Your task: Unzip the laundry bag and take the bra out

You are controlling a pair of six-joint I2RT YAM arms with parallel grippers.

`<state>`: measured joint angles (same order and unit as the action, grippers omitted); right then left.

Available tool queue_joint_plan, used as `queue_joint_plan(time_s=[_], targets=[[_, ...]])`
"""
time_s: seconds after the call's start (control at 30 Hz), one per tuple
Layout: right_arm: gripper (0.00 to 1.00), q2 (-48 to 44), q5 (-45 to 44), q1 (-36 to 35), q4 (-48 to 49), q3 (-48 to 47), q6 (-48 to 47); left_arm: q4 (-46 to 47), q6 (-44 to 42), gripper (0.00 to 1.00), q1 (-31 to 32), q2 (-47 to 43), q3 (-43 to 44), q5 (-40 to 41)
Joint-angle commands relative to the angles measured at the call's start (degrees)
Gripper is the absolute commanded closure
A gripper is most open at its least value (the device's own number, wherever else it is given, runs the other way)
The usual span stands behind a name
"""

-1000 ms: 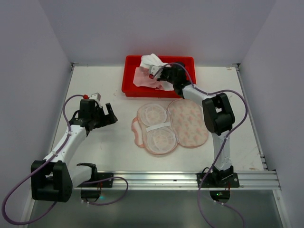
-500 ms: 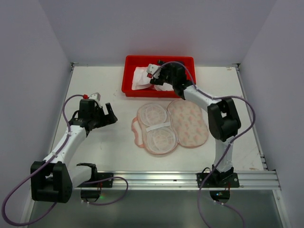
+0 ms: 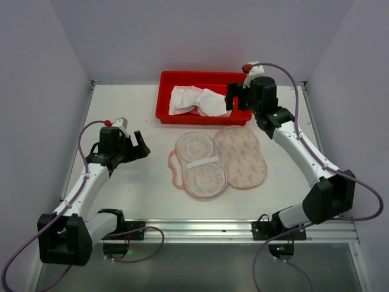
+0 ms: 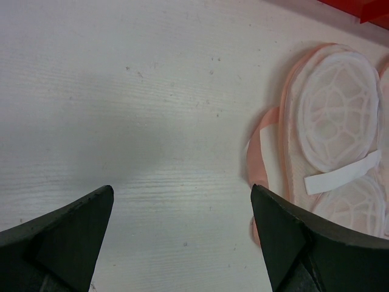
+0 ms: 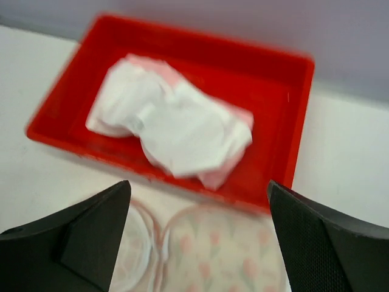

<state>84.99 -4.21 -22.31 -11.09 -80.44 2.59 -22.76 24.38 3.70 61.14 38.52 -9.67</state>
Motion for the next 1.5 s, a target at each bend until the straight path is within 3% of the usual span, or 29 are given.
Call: queue_joint_plan(time_s=[0.0,0.1,0.33,0.53,0.63,0.83,1.03,1.33,1.47], targets=[[0.06,-2.63,-1.53,4.97,-11.41,12.04,21.81,2.2,-1.35,0.02,-0.72,-1.2,-0.03,-1.31],[0.06,-5.09,-1.14,9.2,-11.67,20.31,30.52,2.29,-1.35,0.02,-0.72,-1.2,0.06,-2.02],[0.08,-4.4,2.18,19.05,-11.49,29.82,33.89,2.29,-1.44,0.02,-0.72,-1.38,-0.11,-2.19],[0.12,4.81,10.52,21.34,-11.93,27.8,31.17,2.29,-1.53,0.02,-0.72,-1.38,-0.11,-1.93],[0.25,7.63,13.17,21.34,-12.46,26.31,30.99,2.2,-1.53,0.02,-0.72,-1.38,-0.11,-1.58],[0.22,11.78,17.74,21.25,-15.54,22.61,28.53,2.2,-1.62,0.02,-0.72,-1.03,-0.03,-1.58],[0.36,12.56,16.79,20.9,-17.29,21.22,26.51,2.2,-1.53,0.02,-0.72,-1.03,-0.03,-1.49],[0.35,16.17,8.16,18.35,-23.7,14.8,20.79,2.2,-1.62,0.02,-0.72,-0.76,-0.03,-1.58],[0.53,17.57,9.21,16.6,-25.64,13.3,19.47,2.2,-1.62,0.02,-0.72,-0.76,-0.03,-1.58]])
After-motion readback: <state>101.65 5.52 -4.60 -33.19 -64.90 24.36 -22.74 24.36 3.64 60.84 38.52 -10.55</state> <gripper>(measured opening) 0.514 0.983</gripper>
